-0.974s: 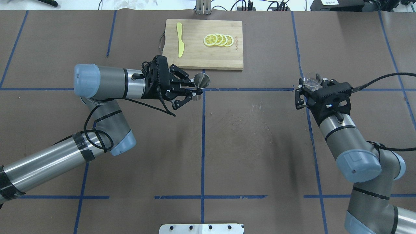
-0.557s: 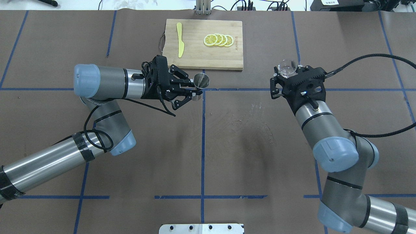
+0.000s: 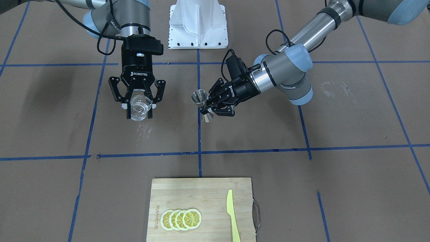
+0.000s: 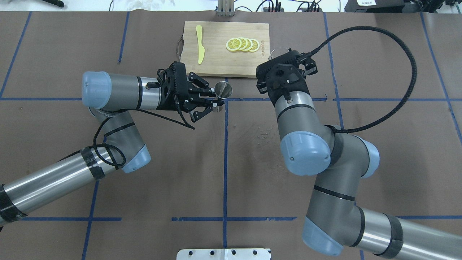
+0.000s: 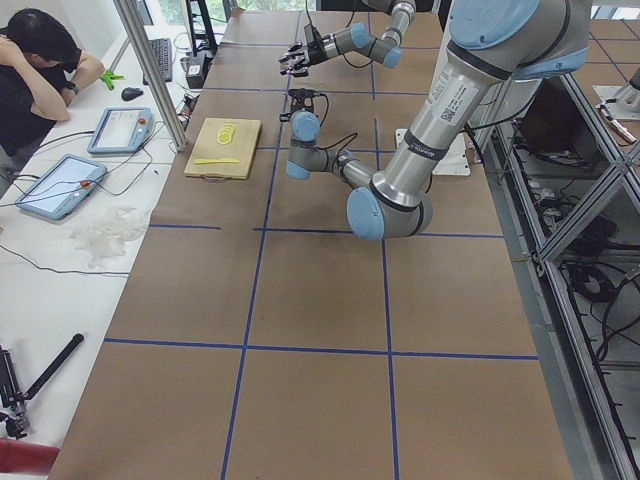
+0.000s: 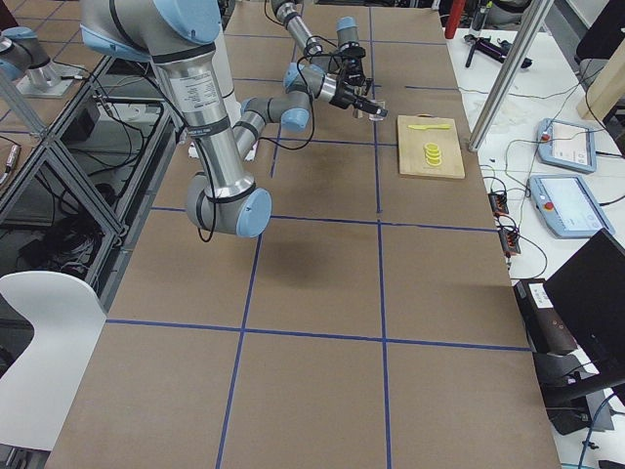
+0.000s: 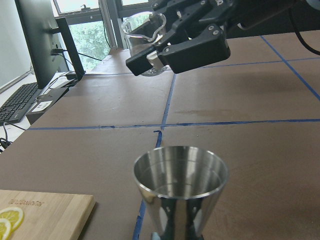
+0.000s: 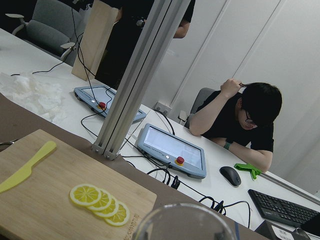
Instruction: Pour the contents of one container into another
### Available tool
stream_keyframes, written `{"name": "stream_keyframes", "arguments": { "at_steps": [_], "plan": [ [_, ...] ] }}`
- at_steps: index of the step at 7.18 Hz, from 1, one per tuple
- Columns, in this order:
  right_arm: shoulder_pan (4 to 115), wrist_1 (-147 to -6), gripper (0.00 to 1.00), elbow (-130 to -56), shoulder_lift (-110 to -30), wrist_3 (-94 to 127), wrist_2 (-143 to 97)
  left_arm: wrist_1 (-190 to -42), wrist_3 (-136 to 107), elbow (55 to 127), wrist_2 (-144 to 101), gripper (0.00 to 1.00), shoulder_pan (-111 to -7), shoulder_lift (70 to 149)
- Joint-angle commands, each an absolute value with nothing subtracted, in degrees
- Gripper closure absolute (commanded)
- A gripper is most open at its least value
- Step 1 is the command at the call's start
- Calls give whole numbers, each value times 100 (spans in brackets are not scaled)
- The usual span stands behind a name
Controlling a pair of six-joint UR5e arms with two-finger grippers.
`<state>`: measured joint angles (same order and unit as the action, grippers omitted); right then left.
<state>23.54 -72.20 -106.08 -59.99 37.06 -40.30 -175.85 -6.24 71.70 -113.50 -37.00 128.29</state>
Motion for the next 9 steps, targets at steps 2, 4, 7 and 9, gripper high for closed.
{"name": "stream_keyframes", "arguments": {
  "at_steps": [2,4,7,9],
  "plan": [
    [2049,-7919,100,-10600,-5634,3709,-3639,-17543,-668,7137,-11347,100,-3700,12814],
    [1943,-8093,100,-10600,-5581,3709,-3551,-17534,-809,7128,-11347,100,-3700,12814],
    [1750,-9122,100,-10591,-5177,3700,-3306,-17534,-809,7128,-11347,100,-3691,12814],
    [1740,-9123,100,-10085,-4915,3683,-3209,-17534,-809,7128,-11347,100,-3691,12814]
  ]
}}
